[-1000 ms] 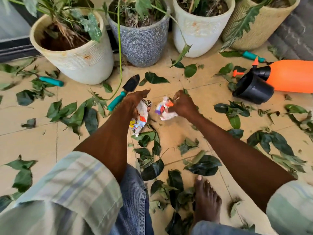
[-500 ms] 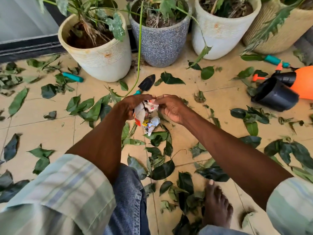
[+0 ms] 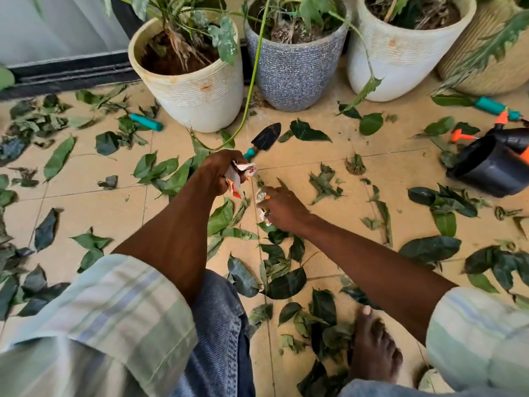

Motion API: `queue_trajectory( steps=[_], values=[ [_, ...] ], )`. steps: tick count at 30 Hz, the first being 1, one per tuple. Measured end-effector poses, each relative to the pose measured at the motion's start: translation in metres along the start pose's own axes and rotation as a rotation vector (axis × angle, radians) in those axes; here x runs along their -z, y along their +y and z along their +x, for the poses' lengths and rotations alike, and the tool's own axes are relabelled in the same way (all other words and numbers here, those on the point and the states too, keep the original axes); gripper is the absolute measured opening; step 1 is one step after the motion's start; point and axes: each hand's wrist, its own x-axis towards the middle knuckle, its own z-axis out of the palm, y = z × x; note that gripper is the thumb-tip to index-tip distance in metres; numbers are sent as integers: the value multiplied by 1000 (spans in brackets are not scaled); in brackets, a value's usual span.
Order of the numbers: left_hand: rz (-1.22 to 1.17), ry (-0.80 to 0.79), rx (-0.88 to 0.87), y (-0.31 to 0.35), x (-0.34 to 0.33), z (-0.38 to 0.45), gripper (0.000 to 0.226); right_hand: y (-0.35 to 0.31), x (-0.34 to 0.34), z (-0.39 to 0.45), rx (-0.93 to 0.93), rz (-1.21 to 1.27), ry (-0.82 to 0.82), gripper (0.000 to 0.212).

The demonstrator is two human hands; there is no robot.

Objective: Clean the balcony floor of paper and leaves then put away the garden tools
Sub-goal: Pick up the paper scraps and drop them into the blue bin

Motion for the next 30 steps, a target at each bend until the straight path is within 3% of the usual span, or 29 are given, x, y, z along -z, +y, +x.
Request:
queue_trajectory(
  steps=[3, 5, 9, 12, 14, 16, 18, 23, 27, 29, 30],
  values=[
    [51, -102, 27, -3, -1, 1, 21, 0, -2, -2, -51, 214, 82, 27],
    [4, -151, 10, -3, -8, 3, 26, 1, 8, -5, -129, 431, 266, 21],
    [-187, -281, -42, -3, -34, 2, 37, 28, 44, -13, -544, 922, 617, 17],
    [-282, -382, -95, 3, -69, -13, 14, 67, 68, -31, -767, 1273, 808, 14],
    [-334, -450, -81, 8, -98, -23, 14, 81, 80, -48, -782, 1527, 870, 15],
    [-350, -557, -63, 11, -130, -30, 33, 86, 89, -61, -737, 1705, 891, 12],
    [-330, -620, -45, 9, -163, -36, 51, 94, 92, -76, -735, 1791, 921, 10],
    [-274, -704, -5, 1, -223, -44, 34, 124, 94, -121, -746, 1808, 946, 16],
    [-342, -806, 32, -7, -262, -44, 39, 139, 103, -148, -792, 1813, 1017, 24],
    [-367, -855, 35, -15, -281, -41, 63, 146, 105, -163, -830, 1762, 1055, 9],
    [-372, -876, 34, -18, -291, -37, 78, 152, 105, -171, -846, 1719, 1077, 13]
  ],
)
